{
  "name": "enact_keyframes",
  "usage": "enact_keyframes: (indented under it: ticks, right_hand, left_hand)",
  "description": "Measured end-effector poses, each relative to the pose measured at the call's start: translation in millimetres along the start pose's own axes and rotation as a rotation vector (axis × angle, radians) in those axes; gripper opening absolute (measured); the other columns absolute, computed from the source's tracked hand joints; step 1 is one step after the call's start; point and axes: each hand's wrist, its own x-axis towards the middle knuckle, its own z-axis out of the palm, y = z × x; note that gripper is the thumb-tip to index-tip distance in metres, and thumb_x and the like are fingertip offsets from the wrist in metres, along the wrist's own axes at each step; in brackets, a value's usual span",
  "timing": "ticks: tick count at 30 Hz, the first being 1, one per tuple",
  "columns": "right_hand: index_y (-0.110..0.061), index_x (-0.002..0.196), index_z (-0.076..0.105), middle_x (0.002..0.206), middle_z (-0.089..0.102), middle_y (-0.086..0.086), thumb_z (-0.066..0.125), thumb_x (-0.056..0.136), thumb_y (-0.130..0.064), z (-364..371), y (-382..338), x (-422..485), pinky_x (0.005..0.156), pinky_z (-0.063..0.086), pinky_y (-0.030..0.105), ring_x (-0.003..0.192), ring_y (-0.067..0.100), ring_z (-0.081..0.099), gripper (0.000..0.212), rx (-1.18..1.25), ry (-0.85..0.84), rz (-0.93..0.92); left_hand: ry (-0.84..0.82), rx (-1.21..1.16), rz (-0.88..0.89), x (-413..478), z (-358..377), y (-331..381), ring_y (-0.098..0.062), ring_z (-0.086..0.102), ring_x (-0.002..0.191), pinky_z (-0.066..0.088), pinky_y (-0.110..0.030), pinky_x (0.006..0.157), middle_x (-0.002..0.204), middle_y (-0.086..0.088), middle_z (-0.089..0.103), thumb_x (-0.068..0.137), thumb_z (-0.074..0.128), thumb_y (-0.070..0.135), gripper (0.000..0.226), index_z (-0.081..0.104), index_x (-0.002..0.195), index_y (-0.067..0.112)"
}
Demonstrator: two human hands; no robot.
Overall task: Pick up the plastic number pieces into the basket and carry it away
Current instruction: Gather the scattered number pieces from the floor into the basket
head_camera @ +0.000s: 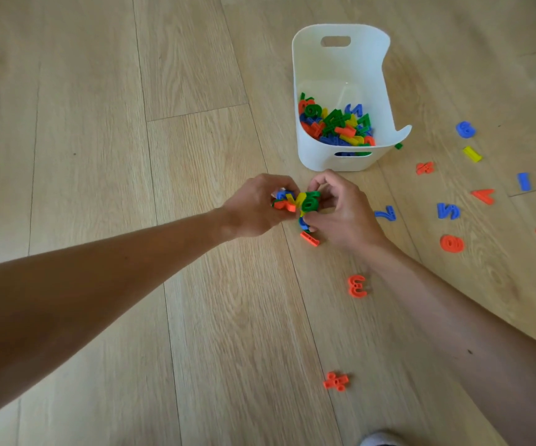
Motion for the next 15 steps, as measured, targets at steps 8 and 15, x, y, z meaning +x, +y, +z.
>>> enact_keyframes:
  ticks: [8,15]
  right_hand:
    - [-0.013,0.096,0.059,0.087,0.066,0.022,0.070,0.067,0.009,-54,-46,5,0.066,0.061,0.046,0.063,0.024,0.066,0.038,0.241,0.090,-0.008]
    - [-0.019,0.095,0.059,0.076,0.061,0.005,0.073,0.071,0.005,-107,-65,64,0.070,0.062,0.044,0.059,0.019,0.070,0.036,0.170,0.247,0.050]
  left_hand:
    - [-0.025,-0.171,-0.029,10,-49,76,-0.010,0.058,0.063,0.052,-0.016,0.059,0.085,-0.006,0.061,0.085,0.075,0.017,0.017,0.069,0.100,0.012]
    - [0.011,-0.332,-0.123,70,-66,144,-0.011,0.065,0.090,0.060,-0.023,0.078,0.105,0.000,0.060,0.084,0.075,0.010,0.041,0.063,0.123,0.014]
